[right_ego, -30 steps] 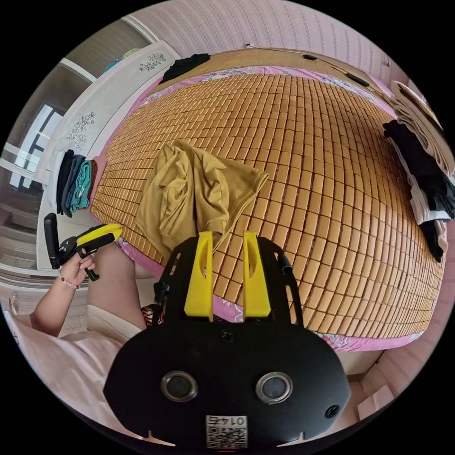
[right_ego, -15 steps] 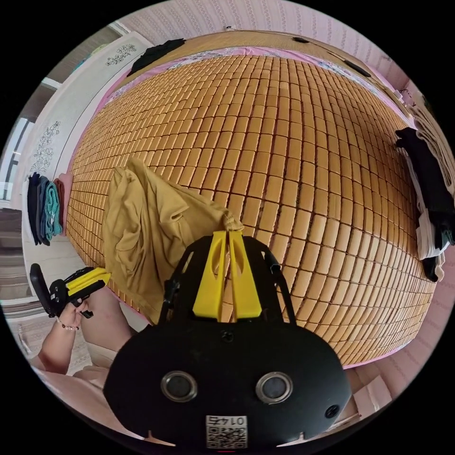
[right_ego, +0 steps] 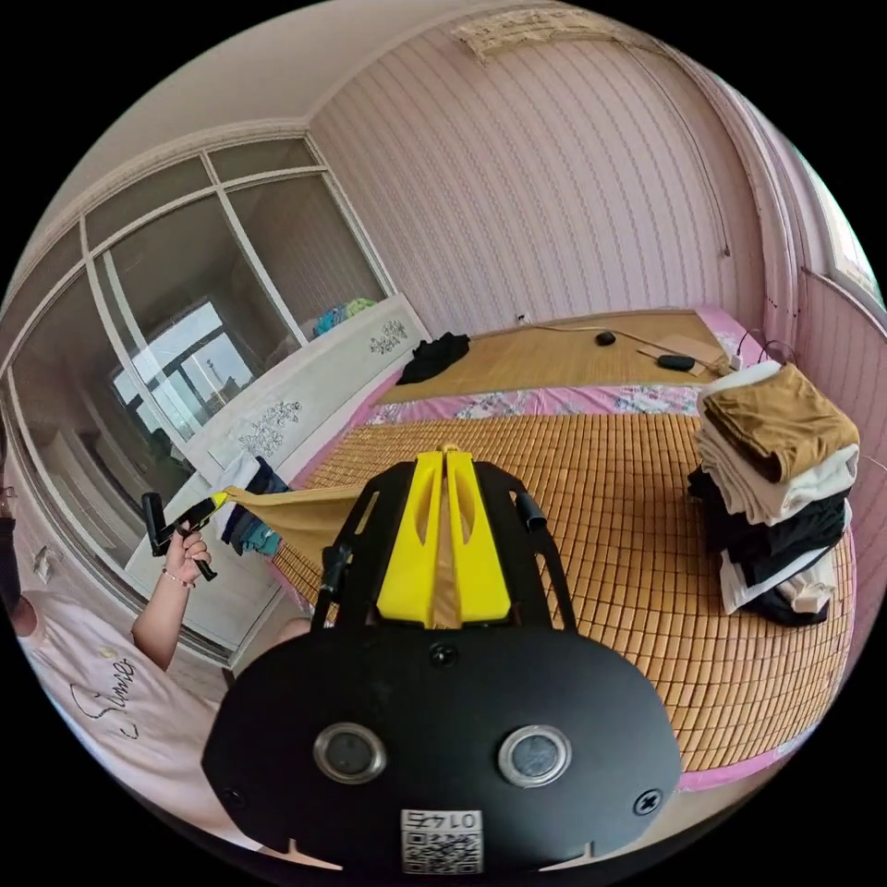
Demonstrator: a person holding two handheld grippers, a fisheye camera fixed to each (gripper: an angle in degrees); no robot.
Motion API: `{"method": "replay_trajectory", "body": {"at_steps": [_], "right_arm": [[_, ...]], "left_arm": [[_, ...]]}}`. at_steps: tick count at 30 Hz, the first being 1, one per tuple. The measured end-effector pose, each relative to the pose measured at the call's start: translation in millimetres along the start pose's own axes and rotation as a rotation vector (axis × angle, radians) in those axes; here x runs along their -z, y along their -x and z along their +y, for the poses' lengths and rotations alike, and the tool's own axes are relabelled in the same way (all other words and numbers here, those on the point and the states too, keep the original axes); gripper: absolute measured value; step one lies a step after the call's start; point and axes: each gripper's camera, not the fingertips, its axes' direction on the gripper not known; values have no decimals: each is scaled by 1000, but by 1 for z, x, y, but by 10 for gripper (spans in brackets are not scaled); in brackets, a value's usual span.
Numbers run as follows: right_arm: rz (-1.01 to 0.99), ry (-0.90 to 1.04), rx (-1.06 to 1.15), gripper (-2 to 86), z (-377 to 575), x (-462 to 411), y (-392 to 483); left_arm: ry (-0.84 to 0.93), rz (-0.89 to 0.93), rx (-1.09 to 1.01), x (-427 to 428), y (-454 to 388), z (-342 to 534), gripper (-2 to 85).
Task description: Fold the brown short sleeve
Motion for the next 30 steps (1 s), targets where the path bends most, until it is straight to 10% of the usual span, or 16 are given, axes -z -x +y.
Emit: {"method": "replay_trajectory", "body": {"at_steps": [20,30], "right_arm": [[-58,-551,469,-9,-16,339,180],[158,7,181,-8,-77,109,74]], "left_arm": [[-569,178,-382,285,-116,-85,-10],[24,-126,-129,94,-16,-130,-9]]}}
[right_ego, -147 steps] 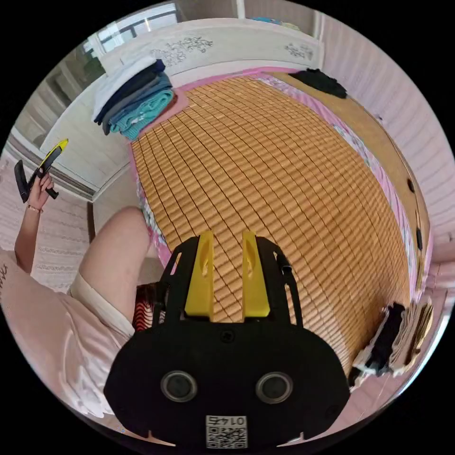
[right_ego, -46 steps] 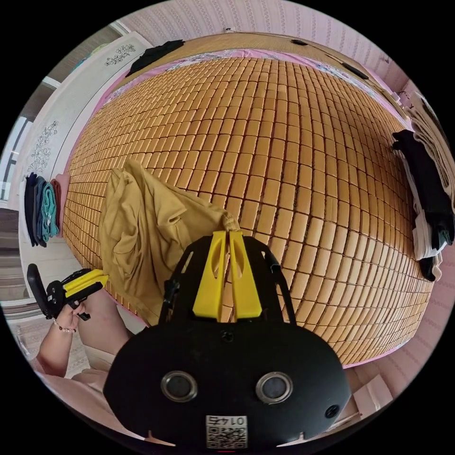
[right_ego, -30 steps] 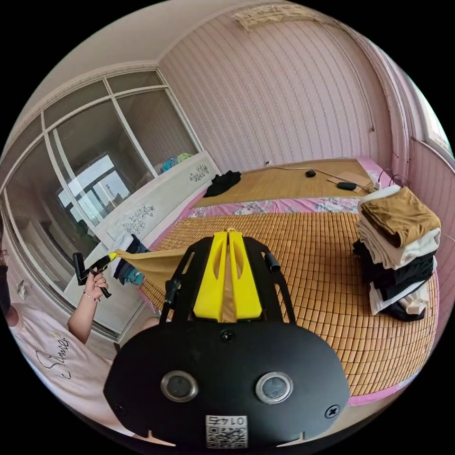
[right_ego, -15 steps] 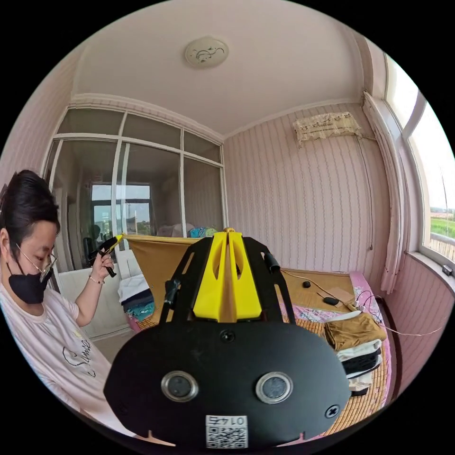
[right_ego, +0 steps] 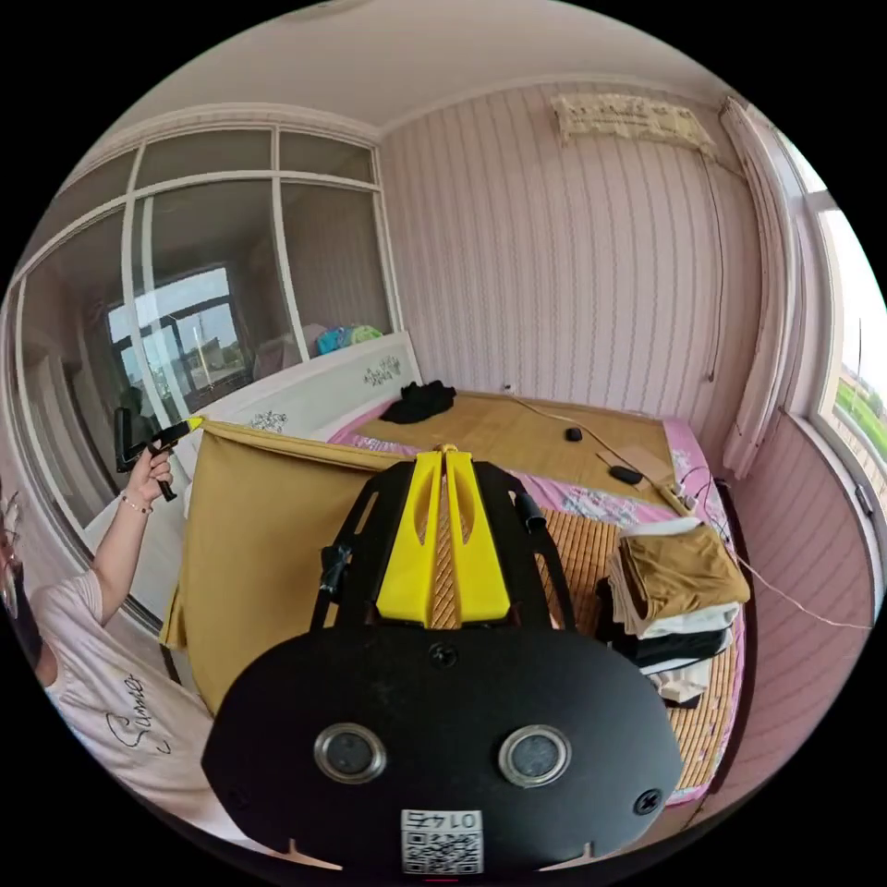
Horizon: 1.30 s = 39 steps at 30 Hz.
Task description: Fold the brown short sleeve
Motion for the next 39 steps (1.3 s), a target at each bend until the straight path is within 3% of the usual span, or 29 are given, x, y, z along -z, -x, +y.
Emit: {"method": "replay_trajectory", "body": {"at_steps": [3,5,9,14,20,24,29,33,39], "right_arm": [[-12,181,-146,-6,15,-99,-33],[-26,184,-210,-5,11,-124,-43],[-136,-137,-243,-4,-28,-91,-50],[-121,-232,-83,-5,-17,-75,-38],[-12,98,-121,-8,105,-172,-52],[19,367,-322,-8,200,-256,-76],[13,546,-534,-8,274,-306,-98],[41,657,-540,-8,306,-315,-101],[2,696,-528,-9,323,-312,-102]], "left_arm": [[145,-37,131,-79,31,10,-10],[145,-43,182,-100,41,5,-9],[-33,-37,118,-86,37,-25,-9],[-19,-5,44,-97,42,-11,-9],[346,-25,135,-204,80,101,-8],[572,5,306,-288,101,196,-8],[796,-111,276,-349,97,258,-8],[853,-68,354,-364,100,286,-7],[905,-65,291,-375,89,296,-7]]}}
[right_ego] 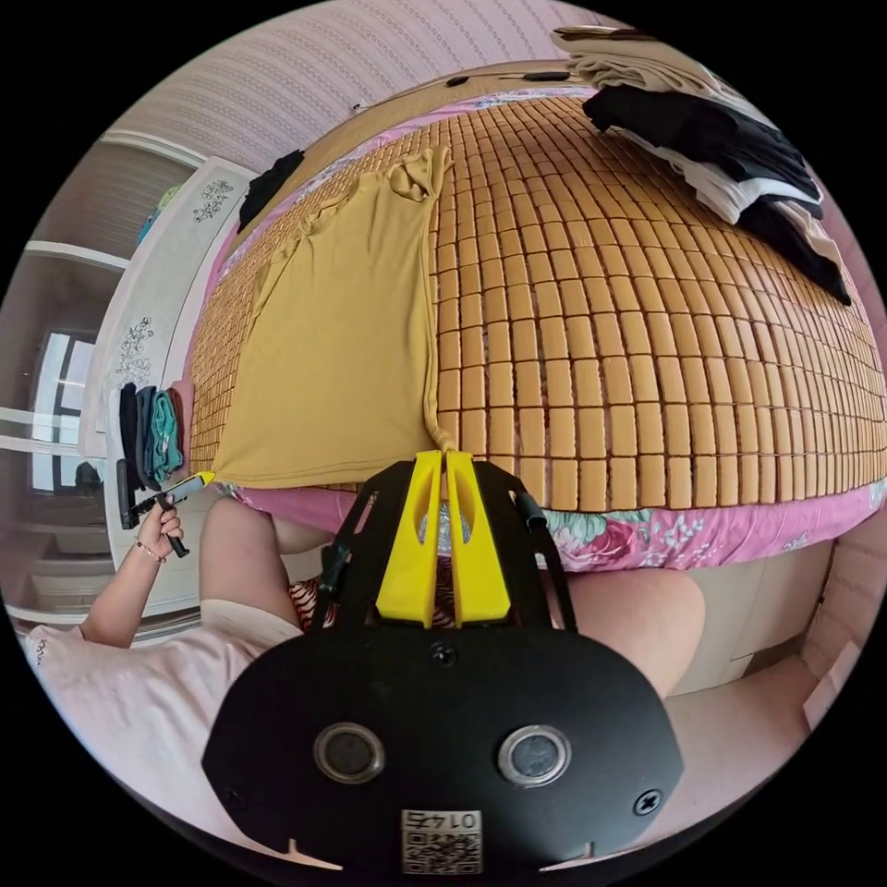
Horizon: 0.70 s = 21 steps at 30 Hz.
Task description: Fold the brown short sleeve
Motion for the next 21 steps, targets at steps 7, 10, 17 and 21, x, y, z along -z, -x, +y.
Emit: {"method": "replay_trajectory", "body": {"at_steps": [7,10,17,21], "right_arm": [[30,74,38,-8,9,-9,0],[29,104,56,-7,13,-13,1],[156,165,94,7,1,-24,-5],[191,49,171,46,-53,-9,3]], "left_arm": [[69,-21,-44,-15,-18,-4,-10],[85,-36,-67,-23,-29,-5,-10],[66,-147,-90,-28,-54,-26,-7],[29,-180,-182,-33,-86,-75,-6]]}}
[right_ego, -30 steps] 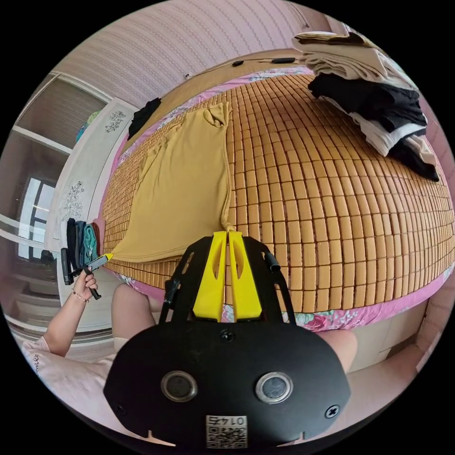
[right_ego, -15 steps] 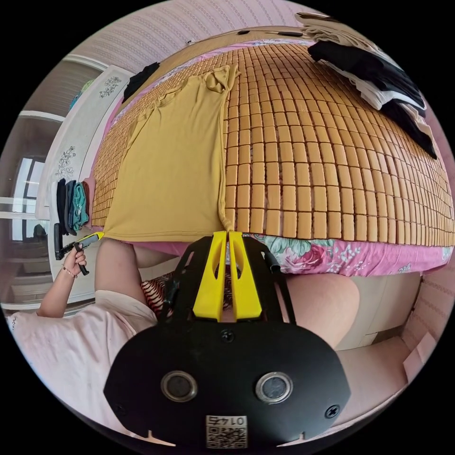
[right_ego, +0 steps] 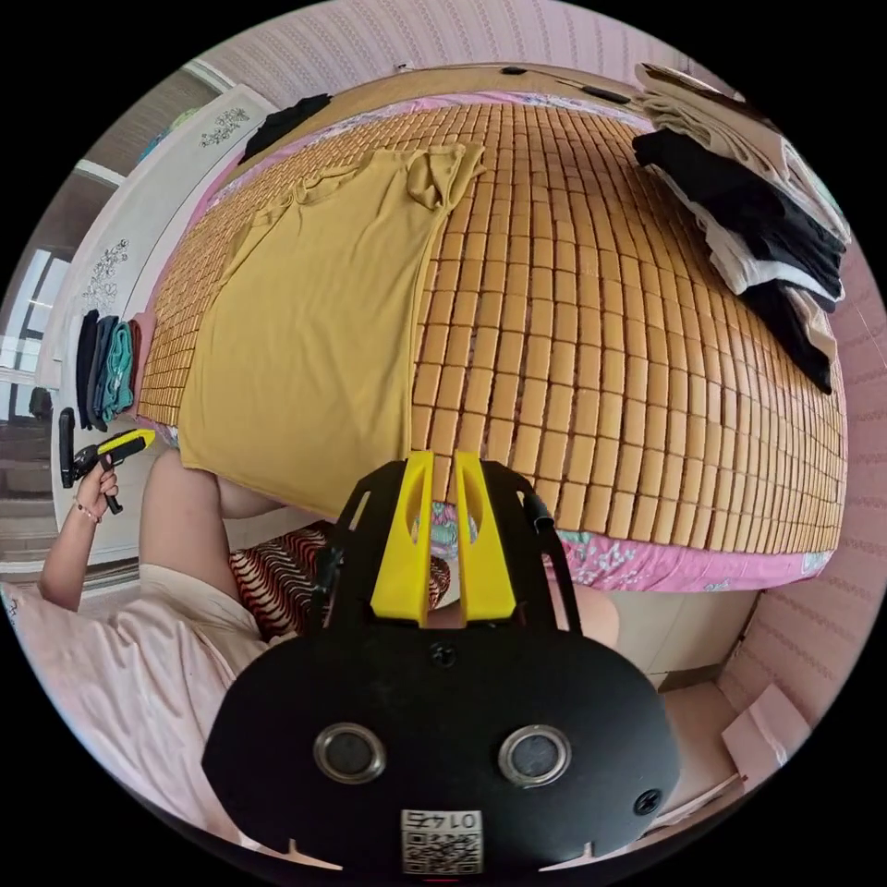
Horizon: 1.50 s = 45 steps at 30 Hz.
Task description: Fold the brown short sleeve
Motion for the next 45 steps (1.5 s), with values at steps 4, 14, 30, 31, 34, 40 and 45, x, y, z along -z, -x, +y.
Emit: {"method": "replay_trajectory", "body": {"at_steps": [4,14,30,31,34,40,45], "right_arm": [[35,-132,110,56,-82,12,8],[-22,-208,45,10,-279,-52,-33],[-94,-271,-22,109,-214,-26,-90],[-100,-265,-6,110,-223,-30,-87],[-122,-229,9,82,-256,-52,-81],[-124,-323,-174,19,-216,-25,-121],[-117,-327,-503,20,-104,-9,-180]], "left_arm": [[-97,45,-105,-6,-38,-77,-6],[-229,197,-385,-42,-166,-312,-5],[-77,119,-541,-88,-334,-496,25],[-63,106,-539,-95,-339,-501,29],[-26,122,-512,-118,-361,-528,39],[36,118,-507,-145,-387,-560,41],[44,100,-570,-141,-417,-569,48]]}}
